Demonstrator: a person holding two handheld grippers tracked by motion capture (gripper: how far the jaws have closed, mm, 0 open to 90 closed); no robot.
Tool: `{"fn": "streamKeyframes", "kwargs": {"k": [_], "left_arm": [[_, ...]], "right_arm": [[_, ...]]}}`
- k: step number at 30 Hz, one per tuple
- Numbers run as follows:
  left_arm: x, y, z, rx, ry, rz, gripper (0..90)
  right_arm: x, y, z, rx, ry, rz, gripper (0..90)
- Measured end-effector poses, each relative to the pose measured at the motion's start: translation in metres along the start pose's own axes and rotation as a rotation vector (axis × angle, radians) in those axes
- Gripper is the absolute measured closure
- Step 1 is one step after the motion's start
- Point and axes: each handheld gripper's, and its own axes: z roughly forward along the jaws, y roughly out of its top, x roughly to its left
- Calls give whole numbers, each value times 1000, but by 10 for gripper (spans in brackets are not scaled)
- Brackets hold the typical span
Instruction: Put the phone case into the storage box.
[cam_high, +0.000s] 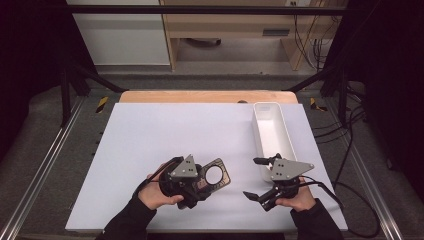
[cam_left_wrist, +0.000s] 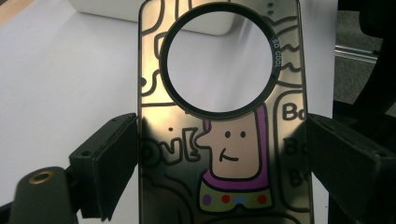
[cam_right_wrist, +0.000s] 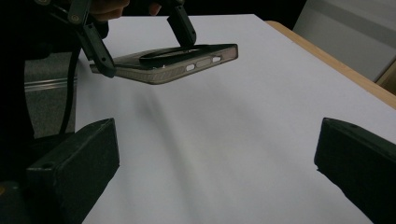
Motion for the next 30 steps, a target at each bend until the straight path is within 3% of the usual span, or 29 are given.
{"fn": "streamKeyframes", "kwargs": {"k": [20,30], "left_arm": [[-4,1,12,42,-34,84,116],[-5,3,13,32,-53,99,116]], "right_arm": [[6,6,13,52,90,-46,10],[9,8,20,68,110,-65,15]]}}
